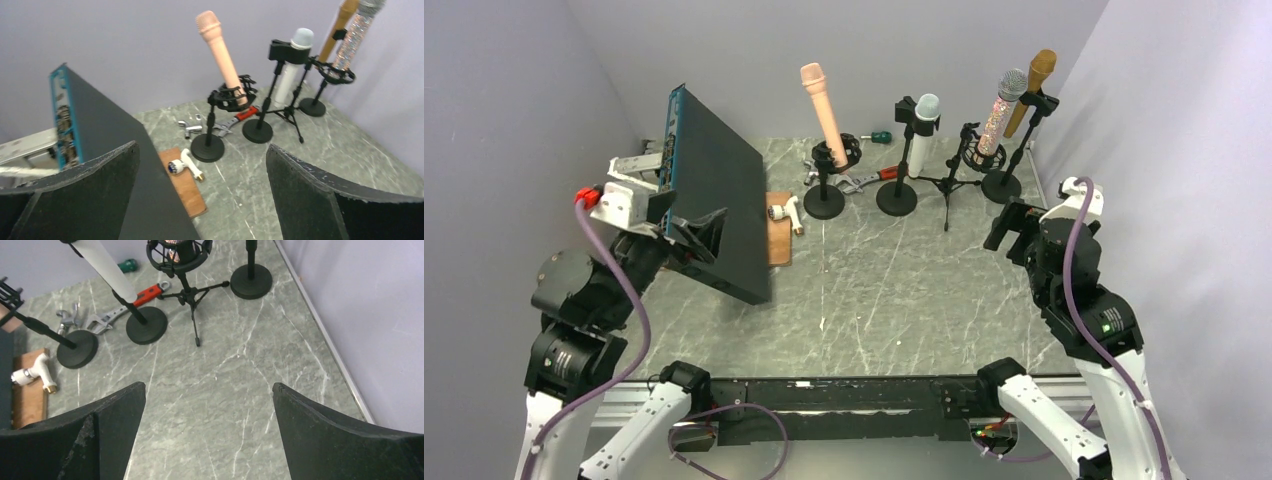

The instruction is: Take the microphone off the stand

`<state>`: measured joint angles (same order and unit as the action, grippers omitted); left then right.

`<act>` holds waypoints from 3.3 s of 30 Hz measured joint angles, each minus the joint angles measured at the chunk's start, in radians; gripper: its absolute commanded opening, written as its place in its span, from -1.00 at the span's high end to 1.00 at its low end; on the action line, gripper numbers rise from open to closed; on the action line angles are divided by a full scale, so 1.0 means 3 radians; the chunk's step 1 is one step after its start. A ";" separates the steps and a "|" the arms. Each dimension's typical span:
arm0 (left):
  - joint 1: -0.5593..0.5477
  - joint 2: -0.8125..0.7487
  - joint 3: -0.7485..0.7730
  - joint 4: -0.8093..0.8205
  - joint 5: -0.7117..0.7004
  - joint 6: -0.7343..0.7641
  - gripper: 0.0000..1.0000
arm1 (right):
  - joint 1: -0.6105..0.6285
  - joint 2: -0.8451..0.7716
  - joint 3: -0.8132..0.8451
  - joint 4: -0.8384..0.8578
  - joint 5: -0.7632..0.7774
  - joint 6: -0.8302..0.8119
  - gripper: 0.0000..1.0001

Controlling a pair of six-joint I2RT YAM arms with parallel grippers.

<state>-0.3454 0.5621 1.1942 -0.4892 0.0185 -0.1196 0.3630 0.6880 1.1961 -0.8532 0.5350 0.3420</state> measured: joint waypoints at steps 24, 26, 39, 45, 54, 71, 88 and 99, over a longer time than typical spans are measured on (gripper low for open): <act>-0.0004 0.1328 -0.0057 0.1064 0.1736 -0.0782 -0.98 | 0.0042 0.0340 -0.0544 0.0432 -0.1067 0.0331 -1.00; -0.0004 0.1336 0.0009 0.1040 0.1637 -0.0617 -0.98 | 0.0155 0.0568 -0.0582 0.0537 -0.1078 0.0337 -1.00; -0.0008 0.0765 -0.0479 0.1040 0.1104 0.0045 -0.98 | 0.1194 0.2206 0.0538 0.1311 -0.0637 -0.0080 -0.96; -0.0070 0.0599 -0.0553 0.1031 0.1011 0.0161 -0.98 | 0.1219 0.3110 0.1690 0.1514 -0.0565 -0.0329 -0.86; -0.0300 0.0534 -0.0600 0.1088 0.0991 0.0189 -0.98 | 0.1203 0.4138 0.2948 0.1532 -0.0575 -0.0682 -0.59; -0.0456 0.0493 -0.0640 0.1094 0.0991 0.0202 -0.98 | 0.1123 0.4678 0.3316 0.1574 -0.0557 -0.1047 0.21; -0.0467 0.0512 -0.0645 0.1095 0.0954 0.0188 -0.98 | 0.1120 0.4721 0.3475 0.1751 -0.0580 -0.1432 0.77; -0.0472 0.0537 -0.0685 0.1105 0.0844 0.0184 -0.98 | 0.1120 0.4635 0.3833 0.1864 -0.0759 -0.1521 1.00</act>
<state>-0.4870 0.7231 0.9886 -0.1577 0.2718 -0.0643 0.6991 2.0785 2.3459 -0.2939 0.3073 -0.1143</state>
